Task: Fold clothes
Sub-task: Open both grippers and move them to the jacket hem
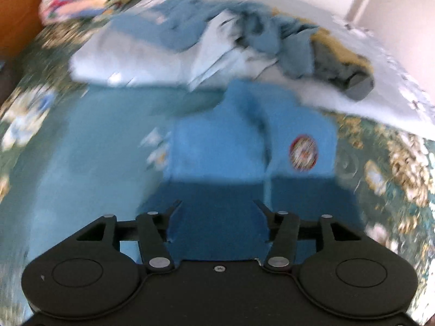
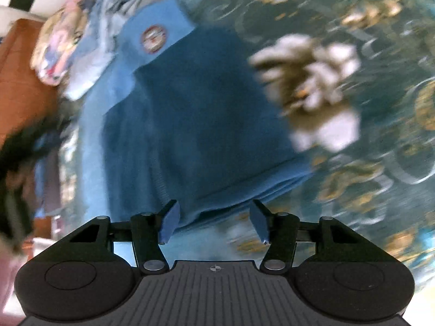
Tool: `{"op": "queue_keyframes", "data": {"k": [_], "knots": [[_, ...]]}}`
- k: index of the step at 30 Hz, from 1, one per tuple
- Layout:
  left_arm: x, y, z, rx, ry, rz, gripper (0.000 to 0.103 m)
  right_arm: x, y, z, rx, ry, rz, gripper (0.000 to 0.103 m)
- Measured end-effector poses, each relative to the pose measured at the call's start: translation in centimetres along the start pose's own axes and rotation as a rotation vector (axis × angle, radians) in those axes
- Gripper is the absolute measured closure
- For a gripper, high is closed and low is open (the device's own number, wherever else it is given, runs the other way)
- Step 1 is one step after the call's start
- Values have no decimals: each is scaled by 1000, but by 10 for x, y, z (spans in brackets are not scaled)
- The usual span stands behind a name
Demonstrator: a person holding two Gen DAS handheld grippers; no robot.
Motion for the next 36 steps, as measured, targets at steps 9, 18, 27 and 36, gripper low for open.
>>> {"op": "queue_keyframes", "data": {"k": [9,18,27,36], "knots": [[48,125,13,182,-42,227,47,-43,-42,-21,-14,92,-36,47],[72,183,11,193,22,487,40,-60,-54,-45,57,65,-145,47],[71,187,-5,204,70,430,43,-43,-48,-65,149,77,-54,48],[70,176,-22,261,138,239,45,-42,-47,-65,177,91,18,57]]}}
Point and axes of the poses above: each gripper's, at about its wrist camera, not at the fingertips, and z roughly against the way its jaws point, x to its left, y to its underside, the point moved 4 cm from there along -z, roughly the way its jaws point, and after that the axes turned 12 degrees about -z, right-handed, at the moved point
